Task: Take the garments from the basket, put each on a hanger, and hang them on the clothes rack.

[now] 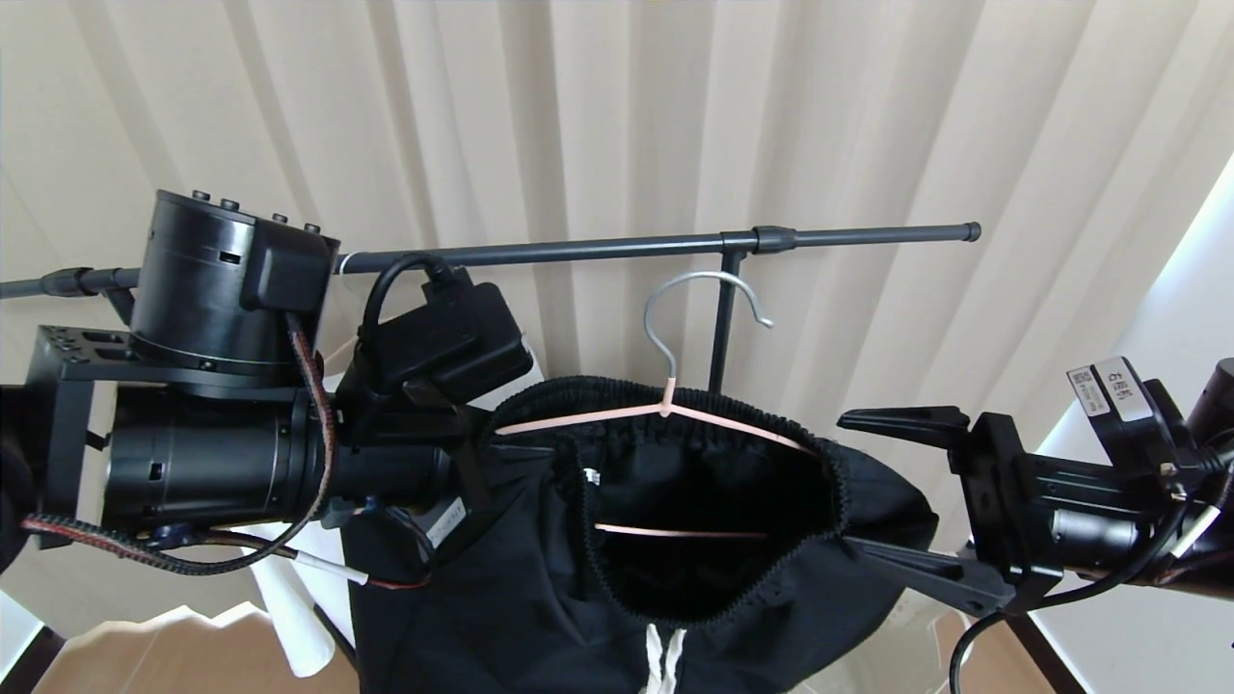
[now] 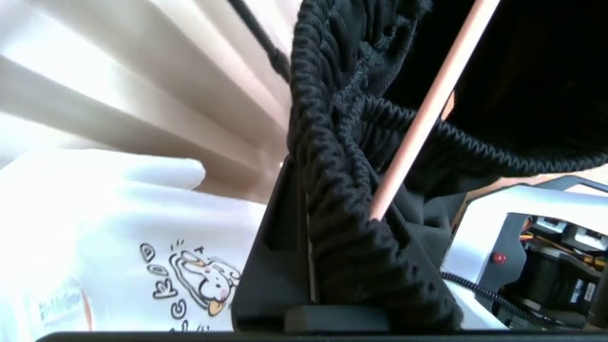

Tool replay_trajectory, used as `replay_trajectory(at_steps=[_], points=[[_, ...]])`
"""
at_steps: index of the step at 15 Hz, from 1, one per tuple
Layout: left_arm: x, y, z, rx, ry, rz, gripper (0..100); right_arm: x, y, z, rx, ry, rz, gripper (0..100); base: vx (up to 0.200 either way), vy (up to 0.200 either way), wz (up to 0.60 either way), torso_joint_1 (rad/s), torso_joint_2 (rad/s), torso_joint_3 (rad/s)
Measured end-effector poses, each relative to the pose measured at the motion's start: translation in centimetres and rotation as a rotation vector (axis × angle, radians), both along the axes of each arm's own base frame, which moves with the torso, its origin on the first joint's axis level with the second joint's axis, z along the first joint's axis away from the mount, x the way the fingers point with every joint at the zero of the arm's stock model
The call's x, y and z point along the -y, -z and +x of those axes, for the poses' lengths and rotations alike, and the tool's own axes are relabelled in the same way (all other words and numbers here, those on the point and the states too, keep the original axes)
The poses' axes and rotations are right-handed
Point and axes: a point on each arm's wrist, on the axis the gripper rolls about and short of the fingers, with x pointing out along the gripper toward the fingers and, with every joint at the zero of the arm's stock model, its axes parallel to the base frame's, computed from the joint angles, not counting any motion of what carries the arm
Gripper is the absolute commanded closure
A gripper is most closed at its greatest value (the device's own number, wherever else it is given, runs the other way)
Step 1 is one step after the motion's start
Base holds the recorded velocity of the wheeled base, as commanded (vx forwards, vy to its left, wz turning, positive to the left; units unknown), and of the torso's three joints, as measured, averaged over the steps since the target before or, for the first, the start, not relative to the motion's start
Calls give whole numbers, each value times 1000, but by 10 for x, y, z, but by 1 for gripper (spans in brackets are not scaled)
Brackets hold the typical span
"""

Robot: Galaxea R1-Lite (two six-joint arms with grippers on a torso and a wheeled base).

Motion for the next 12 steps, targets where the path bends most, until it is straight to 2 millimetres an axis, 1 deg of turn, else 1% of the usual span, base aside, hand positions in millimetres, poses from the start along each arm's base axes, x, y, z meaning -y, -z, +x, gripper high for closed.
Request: replay_trajectory(at_steps=[4,9,12], points=[[-7,-5,-2,-1,-33,-30,100,4,3,6,-12,18,-2,0,0,0,0,0,0,0],[-16,-9,-2,2,-70,-50,100,16,8,17,-3,5,10,0,0,0,0,0,0,0],[-20,-13,-3,5,-88,-66,100,18,19,26,-13,16,5,0,0,0,0,0,0,0]])
